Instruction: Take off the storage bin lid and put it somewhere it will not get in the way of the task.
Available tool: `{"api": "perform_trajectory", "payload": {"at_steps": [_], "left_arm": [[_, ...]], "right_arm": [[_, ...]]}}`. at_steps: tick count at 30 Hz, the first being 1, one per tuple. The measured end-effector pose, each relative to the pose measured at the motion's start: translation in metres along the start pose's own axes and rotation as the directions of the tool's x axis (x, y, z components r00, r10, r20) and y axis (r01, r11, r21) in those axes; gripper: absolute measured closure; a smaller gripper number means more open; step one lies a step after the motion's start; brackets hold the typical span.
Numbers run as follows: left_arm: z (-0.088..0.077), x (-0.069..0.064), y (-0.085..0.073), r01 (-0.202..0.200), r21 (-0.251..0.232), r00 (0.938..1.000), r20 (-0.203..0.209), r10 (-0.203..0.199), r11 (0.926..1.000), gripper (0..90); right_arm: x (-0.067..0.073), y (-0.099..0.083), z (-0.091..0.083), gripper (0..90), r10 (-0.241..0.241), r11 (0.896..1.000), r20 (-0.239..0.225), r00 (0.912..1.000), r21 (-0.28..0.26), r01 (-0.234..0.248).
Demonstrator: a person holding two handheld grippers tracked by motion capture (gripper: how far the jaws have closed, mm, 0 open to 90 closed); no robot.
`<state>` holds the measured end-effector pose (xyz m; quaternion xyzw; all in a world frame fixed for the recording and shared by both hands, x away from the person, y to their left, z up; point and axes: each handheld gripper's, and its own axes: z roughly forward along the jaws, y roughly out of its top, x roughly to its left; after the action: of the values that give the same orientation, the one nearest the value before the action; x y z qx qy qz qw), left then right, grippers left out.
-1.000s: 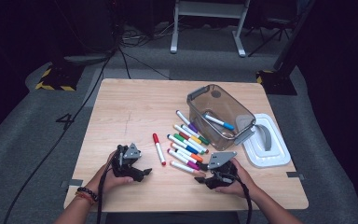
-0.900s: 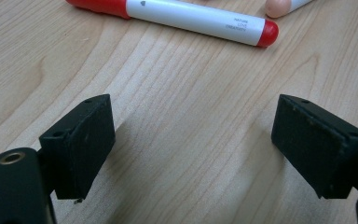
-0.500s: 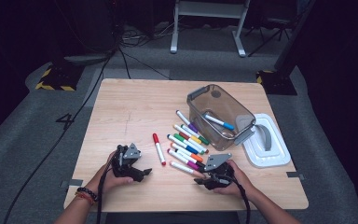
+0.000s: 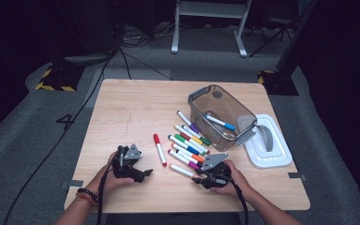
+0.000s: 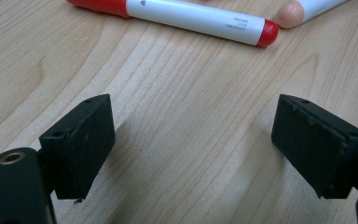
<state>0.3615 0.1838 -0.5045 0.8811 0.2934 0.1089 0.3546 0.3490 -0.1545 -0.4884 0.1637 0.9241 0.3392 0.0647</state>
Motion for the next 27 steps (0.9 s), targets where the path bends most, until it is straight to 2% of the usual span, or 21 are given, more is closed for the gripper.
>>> {"api": "perform_trajectory", "payload": {"at_steps": [5,13,18,27], "left_arm": [[0.0,0.0,0.0,0.002,0.001,1.0,-0.002,-0.002,1.0,13.8],[0.0,0.0,0.0,0.002,0.001,1.0,-0.002,-0.002,1.0,13.8],[0.0,0.0,0.0,0.002,0.001,1.0,-0.002,-0.002,1.0,13.8],[0.0,0.0,0.0,0.002,0.001,1.0,-0.002,-0.002,1.0,13.8]], "right_arm": [[-0.004,-0.002,-0.002,74.3,0.004,1.0,-0.002,1.0,-0.003,-0.004],[-0.004,-0.009,-0.007,75.1,0.002,1.0,0.015,0.9999,-0.013,-0.002],[-0.002,-0.01,-0.01,75.2,-0.017,1.0,0.019,0.9997,-0.006,0.018],[-0.001,-0.008,-0.023,75.2,-0.025,0.998,0.02,0.9995,-0.049,0.026]]}}
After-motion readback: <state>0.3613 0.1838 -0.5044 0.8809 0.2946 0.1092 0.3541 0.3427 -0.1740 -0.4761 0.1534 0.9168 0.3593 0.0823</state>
